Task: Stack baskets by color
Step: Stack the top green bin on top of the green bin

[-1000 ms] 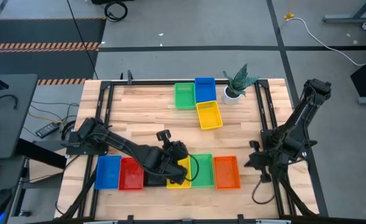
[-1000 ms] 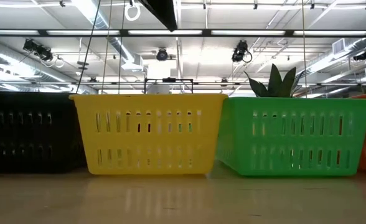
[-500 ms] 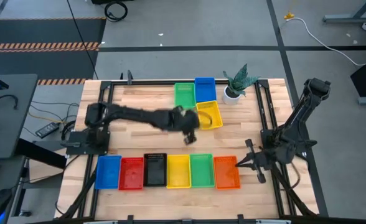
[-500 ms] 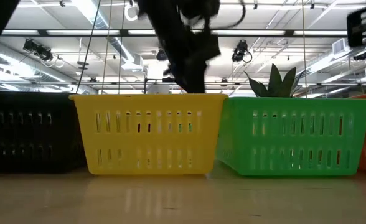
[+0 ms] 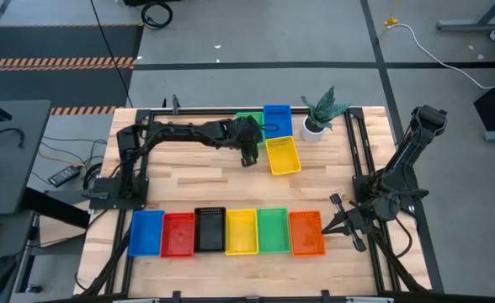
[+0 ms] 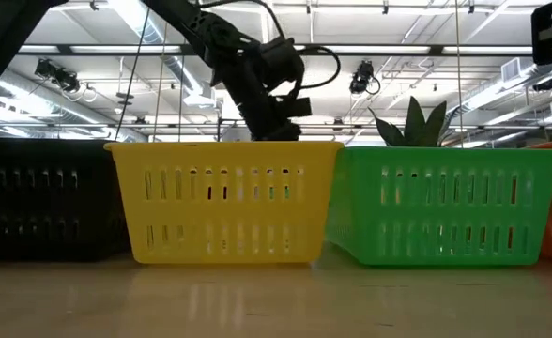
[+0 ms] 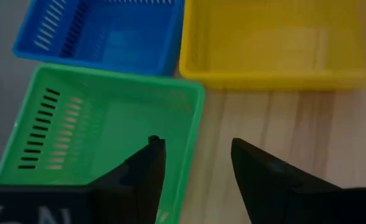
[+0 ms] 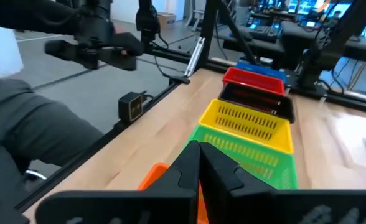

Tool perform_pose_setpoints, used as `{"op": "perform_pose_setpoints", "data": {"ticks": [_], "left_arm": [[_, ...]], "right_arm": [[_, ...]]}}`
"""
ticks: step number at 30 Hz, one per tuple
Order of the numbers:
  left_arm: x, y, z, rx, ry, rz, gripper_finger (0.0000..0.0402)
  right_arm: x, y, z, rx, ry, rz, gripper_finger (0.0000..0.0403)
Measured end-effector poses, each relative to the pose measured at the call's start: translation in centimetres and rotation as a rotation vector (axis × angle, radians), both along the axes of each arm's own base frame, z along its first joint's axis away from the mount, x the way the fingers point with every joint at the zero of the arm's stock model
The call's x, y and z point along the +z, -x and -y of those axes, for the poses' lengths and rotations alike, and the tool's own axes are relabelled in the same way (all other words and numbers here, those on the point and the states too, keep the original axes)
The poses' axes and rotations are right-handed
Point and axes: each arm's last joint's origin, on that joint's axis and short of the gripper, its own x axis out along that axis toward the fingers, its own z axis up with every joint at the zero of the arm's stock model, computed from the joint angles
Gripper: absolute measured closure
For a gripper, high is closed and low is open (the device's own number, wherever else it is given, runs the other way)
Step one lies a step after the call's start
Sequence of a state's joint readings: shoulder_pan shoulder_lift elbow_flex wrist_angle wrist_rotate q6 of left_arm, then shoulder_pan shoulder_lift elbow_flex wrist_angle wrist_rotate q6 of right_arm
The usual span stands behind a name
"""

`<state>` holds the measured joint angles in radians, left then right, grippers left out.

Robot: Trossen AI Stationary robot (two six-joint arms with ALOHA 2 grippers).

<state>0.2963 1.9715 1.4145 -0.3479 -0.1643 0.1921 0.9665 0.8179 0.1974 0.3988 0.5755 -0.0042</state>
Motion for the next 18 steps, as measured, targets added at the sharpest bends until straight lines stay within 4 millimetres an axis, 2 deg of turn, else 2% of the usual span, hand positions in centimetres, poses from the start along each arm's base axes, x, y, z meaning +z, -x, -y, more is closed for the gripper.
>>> {"op": "perform_pose_setpoints", "data": {"ticks": [4, 9, 18], "left_arm": [[-1.0, 0.2, -0.9, -0.008, -0.003, -0.047, 0.0222], [-2.0, 0.4, -1.7, 0.004, 0.013, -0.075, 0.0257], [-2.4, 0.5, -1.3, -0.015, 0.039, -0.109, 0.0380]], "right_arm": [[-0.2, 0.0, 0.0, 0.004, -0.023, -0.023, 0.0387], [-0.2, 0.1, -0.2, 0.040, -0.054, -0.049, 0.0386], [-0.3, 0.4, -0.5, 0.077, -0.084, -0.071, 0.0389]]}}
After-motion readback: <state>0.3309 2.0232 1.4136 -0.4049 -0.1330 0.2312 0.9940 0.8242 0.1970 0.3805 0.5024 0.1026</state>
